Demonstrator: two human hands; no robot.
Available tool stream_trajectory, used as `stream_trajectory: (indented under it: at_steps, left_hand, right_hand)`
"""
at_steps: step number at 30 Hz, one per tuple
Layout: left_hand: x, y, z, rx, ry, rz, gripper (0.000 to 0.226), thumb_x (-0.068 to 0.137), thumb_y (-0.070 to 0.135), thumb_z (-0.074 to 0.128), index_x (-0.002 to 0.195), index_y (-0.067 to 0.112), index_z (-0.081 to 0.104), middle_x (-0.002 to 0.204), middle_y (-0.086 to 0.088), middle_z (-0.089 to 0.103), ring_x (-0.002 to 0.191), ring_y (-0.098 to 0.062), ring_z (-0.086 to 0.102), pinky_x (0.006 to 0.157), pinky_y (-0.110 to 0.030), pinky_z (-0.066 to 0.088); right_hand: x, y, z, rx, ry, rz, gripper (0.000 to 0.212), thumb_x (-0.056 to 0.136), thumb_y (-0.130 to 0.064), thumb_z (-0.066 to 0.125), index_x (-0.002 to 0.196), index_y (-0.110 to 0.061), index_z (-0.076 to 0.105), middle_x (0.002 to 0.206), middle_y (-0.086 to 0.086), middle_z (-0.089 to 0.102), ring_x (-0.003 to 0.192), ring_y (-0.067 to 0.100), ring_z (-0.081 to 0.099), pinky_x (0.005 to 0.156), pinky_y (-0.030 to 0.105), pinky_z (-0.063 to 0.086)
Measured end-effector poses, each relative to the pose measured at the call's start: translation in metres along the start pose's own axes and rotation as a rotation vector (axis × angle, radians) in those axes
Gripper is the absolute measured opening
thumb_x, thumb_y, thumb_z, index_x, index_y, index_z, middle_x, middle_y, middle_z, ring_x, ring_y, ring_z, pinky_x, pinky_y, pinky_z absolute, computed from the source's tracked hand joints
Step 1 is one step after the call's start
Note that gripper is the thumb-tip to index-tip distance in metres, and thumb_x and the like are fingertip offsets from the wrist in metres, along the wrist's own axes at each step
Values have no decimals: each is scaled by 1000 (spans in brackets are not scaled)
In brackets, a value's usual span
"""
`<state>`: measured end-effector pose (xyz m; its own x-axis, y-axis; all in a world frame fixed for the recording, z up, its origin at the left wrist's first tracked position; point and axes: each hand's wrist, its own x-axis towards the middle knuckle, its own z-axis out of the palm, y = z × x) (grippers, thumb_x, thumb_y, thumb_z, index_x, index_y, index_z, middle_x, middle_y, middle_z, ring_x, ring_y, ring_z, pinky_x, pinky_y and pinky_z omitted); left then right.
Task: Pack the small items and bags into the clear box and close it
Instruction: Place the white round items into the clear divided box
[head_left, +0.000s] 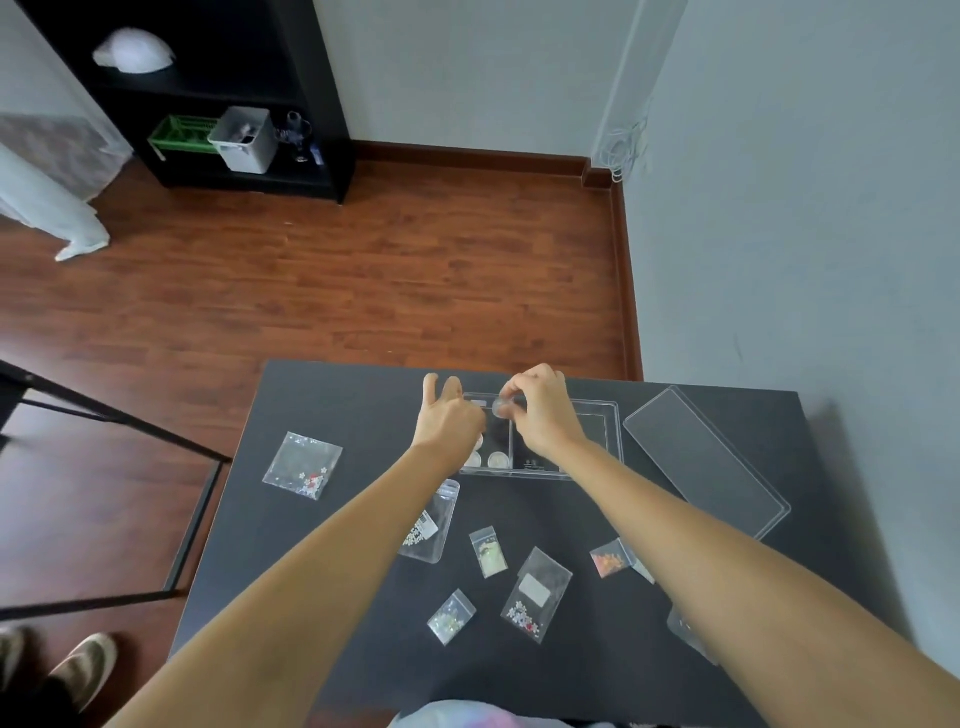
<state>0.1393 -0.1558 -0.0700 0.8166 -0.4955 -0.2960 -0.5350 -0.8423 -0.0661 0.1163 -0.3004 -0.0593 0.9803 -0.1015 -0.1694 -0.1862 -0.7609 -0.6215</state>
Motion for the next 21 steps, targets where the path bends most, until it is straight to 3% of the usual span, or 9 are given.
stream_trajectory:
  at_steps: [2, 5, 9, 13, 16, 21]
  left_hand:
    - [-1, -1, -1, -16, 28, 2, 15, 87, 17, 62, 95, 24, 73, 96, 3, 68, 123, -24, 38, 116, -55, 3]
    - [-9, -4, 0, -124, 122, -9, 20, 88, 19, 61, 103, 24, 73, 113, 6, 65, 123, -24, 42, 115, -54, 3]
    - [-29, -9, 11, -268, 365, -95, 34, 83, 15, 67, 116, 23, 67, 123, 0, 62, 112, -26, 57, 110, -53, 23]
    - [-41, -12, 25, -316, 297, -122, 41, 96, 24, 53, 137, 24, 51, 135, 1, 55, 118, -26, 53, 111, -51, 23]
    - [-43, -10, 33, -274, 237, -131, 48, 102, 28, 37, 149, 25, 30, 151, -1, 38, 128, -25, 46, 111, -52, 22]
    - [-45, -9, 42, -296, 200, -165, 50, 104, 31, 30, 152, 30, 19, 157, -2, 28, 134, -25, 38, 111, -55, 22]
  right_hand:
    - [1, 0, 2, -37, -23, -8, 8, 88, -14, 66, 91, -7, 69, 110, 6, 51, 109, 23, 40, 89, 27, 35]
    - [2, 2, 4, -139, -63, -25, 9, 87, -16, 66, 92, -8, 69, 113, 5, 50, 111, 25, 41, 93, 35, 39]
    - [2, 0, 7, -254, -117, -20, 15, 88, -19, 60, 95, -10, 69, 128, 8, 46, 118, 28, 37, 96, 35, 31]
    - [3, -8, 10, -381, -160, 13, 18, 89, -22, 58, 95, -11, 71, 138, 10, 38, 123, 32, 31, 101, 39, 29]
    - [2, -12, 15, -498, -195, 28, 19, 90, -23, 56, 96, -12, 70, 142, 12, 34, 128, 35, 26, 104, 41, 26]
    - [0, -15, 22, -600, -227, 64, 19, 87, -22, 61, 103, -19, 70, 146, 10, 31, 136, 36, 20, 109, 43, 23]
